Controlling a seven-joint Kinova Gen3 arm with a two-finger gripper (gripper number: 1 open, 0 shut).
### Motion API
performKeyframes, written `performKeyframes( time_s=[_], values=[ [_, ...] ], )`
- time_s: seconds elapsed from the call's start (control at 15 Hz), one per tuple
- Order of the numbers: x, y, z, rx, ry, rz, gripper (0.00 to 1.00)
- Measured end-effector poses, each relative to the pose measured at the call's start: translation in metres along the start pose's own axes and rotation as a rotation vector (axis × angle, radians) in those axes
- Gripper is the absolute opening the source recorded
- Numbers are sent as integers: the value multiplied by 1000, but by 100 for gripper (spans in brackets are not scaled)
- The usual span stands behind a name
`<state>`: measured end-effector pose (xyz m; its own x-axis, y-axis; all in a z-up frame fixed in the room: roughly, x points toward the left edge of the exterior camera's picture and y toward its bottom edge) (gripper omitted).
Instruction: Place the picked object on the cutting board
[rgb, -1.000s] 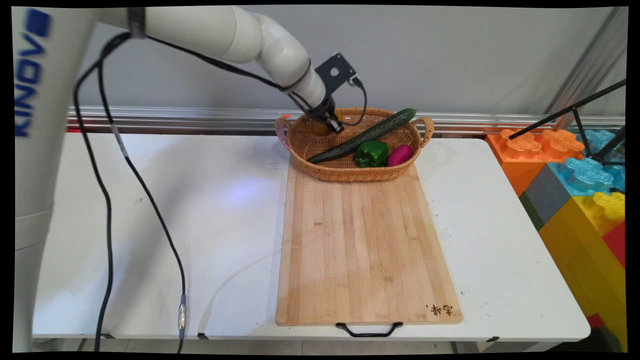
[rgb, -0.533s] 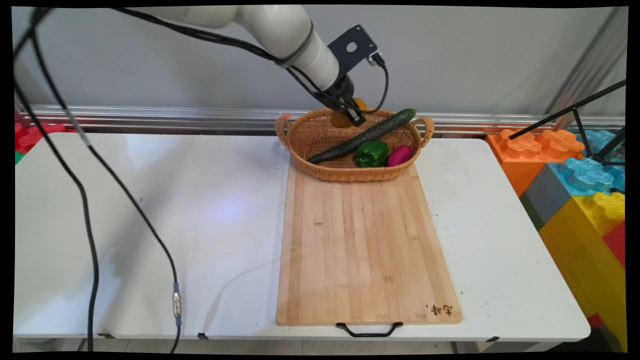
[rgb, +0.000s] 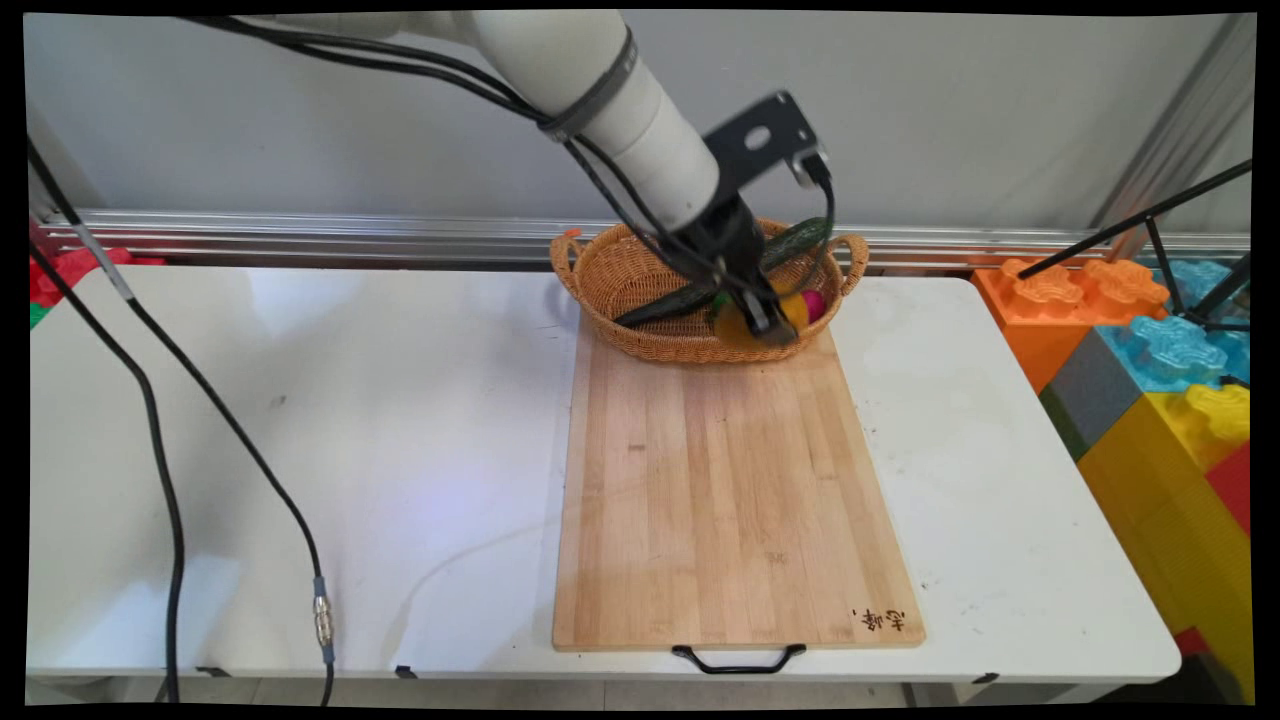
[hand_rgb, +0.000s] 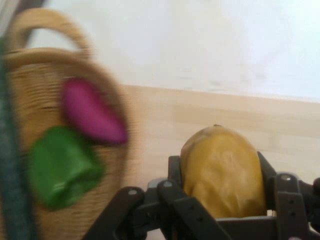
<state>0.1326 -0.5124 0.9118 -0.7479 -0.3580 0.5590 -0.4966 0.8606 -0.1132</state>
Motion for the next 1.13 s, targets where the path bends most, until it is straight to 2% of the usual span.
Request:
performKeyframes(
  time_s=[0.07, 0.13, 0.4, 0.6, 0.87, 0.93, 1.13],
  values=[
    [0, 13, 4, -40, -3, 23, 0],
    [0, 21, 7, -62, -6, 39, 0],
    [-5, 55, 33, -127, -11, 118, 0],
    [-12, 72, 56, -139, -24, 172, 0],
    [-23, 72, 76, -116, -53, 197, 0],
    [-26, 71, 79, -108, -59, 201, 100],
    [-29, 67, 85, -88, -75, 208, 100]
  ],
)
